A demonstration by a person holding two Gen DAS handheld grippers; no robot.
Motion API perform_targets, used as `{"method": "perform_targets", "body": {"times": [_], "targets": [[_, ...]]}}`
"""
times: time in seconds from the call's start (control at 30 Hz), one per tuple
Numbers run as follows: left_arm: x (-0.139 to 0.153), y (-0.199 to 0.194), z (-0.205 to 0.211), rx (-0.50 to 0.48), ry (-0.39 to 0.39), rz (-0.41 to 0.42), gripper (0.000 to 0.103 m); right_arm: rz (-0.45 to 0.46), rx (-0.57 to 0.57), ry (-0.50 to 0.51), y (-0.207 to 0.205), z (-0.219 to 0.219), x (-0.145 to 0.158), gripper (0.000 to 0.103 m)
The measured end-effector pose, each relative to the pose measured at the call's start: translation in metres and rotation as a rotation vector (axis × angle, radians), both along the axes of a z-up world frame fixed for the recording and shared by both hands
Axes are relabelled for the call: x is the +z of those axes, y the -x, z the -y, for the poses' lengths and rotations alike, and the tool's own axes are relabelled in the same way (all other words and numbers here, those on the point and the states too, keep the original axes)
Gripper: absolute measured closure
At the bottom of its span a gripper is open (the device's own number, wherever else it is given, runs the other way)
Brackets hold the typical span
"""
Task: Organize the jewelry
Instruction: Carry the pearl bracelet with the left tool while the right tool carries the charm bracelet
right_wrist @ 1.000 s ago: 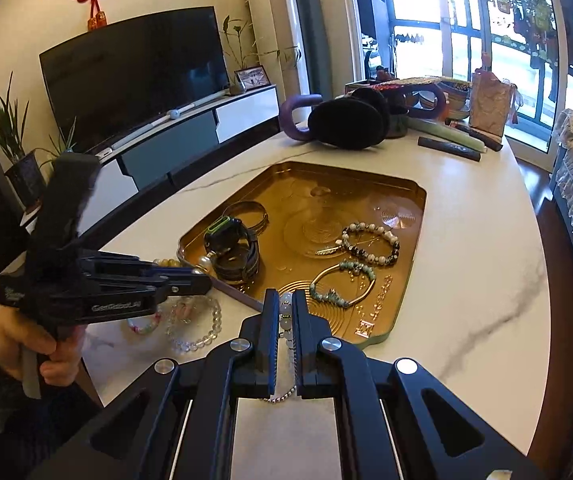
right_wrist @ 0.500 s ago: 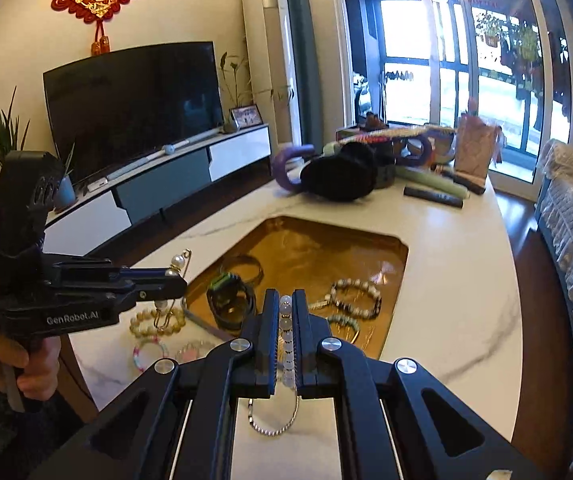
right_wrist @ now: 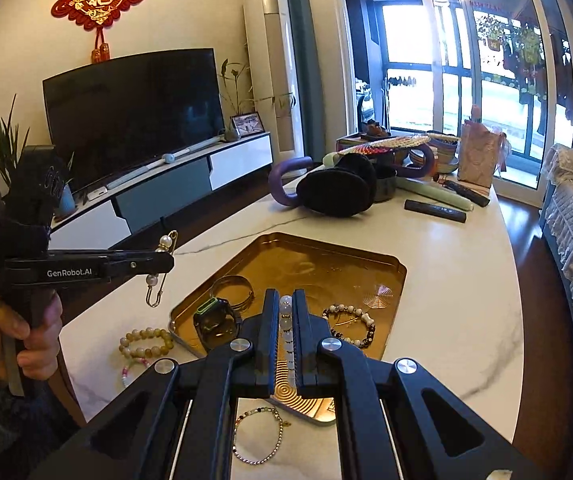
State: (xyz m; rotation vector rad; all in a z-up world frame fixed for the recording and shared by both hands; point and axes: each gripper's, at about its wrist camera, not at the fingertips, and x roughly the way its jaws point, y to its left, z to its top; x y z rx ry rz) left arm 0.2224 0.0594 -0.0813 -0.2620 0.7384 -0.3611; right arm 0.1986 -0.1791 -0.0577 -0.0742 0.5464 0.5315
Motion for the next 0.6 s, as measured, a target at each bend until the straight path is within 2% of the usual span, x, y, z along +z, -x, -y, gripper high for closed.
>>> {"method": "perform_targets", "body": {"times": [0.3, 0.6], "targets": [[-0.024, -0.027, 0.042, -0.071, -0.051, -0.066, 0.091, -0.030, 0.004, 0.011, -0.022, -0.001, -0.012, 0.097], [-0.045, -0.058, 0.054, -0.069, -0.039, -0.120, 0.091, -0.079, -0.032, 0.048, -0.043, 0.003, -0.029, 0.097]]}}
